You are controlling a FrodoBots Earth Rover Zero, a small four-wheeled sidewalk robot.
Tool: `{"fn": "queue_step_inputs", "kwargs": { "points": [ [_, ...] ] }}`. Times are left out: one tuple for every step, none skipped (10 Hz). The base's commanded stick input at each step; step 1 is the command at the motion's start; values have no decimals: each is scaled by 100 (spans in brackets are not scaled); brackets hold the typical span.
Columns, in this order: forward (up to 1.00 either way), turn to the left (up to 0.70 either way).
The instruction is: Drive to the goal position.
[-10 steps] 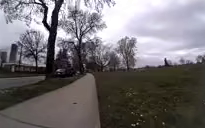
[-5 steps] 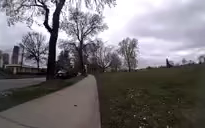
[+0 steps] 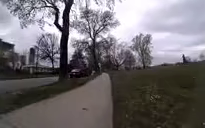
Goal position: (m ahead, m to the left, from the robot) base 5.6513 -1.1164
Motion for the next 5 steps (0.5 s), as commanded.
{"fn": "queue_step_inputs", "kwargs": {
  "points": [
    [0,0],
    [0,0],
    [0,0],
    [0,0],
    [0,0]
  ]
}}
